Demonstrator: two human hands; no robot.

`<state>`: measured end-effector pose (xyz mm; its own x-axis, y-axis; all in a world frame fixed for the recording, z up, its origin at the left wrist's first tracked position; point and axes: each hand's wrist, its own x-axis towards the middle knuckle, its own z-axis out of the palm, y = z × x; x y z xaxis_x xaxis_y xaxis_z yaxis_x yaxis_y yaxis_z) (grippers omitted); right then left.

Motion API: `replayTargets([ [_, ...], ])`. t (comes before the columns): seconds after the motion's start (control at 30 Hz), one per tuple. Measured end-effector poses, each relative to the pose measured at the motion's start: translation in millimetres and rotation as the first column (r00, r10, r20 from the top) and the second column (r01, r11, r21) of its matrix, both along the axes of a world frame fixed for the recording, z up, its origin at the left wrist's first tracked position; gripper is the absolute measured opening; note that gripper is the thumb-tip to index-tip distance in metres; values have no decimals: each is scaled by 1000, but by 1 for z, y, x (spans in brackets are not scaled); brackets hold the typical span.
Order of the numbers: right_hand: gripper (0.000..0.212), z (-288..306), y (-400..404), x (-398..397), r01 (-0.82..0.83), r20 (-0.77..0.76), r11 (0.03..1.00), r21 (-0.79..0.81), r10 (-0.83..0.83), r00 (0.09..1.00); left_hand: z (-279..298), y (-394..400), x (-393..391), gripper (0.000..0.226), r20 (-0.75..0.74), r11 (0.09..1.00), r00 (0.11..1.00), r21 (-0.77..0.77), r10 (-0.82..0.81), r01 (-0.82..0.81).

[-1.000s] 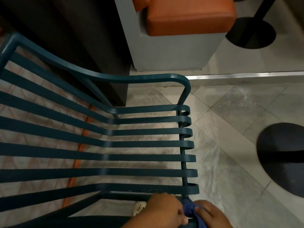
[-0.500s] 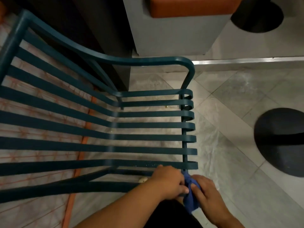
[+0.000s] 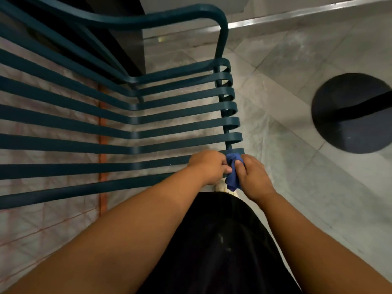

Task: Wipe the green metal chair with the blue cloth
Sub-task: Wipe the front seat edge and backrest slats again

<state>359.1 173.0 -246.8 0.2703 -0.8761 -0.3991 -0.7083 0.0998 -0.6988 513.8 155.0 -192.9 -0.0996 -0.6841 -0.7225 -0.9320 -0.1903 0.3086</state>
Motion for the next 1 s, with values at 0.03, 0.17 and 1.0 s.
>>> replayTargets([
  [0.03, 46, 2, 5, 4, 3, -21, 999, -40, -4, 1000, 0, 1, -1, 25, 15, 1000, 1000, -5, -4, 4],
  [0.17, 55, -4, 32, -12, 4, 118, 997, -80, 5, 993, -2, 3, -4, 22, 34, 999, 999, 2, 39, -39],
  [1.0, 28, -36, -14, -34, 351, 71, 411, 841, -728, 682, -3, 27, -22, 25, 151, 992, 985, -100, 87, -73],
])
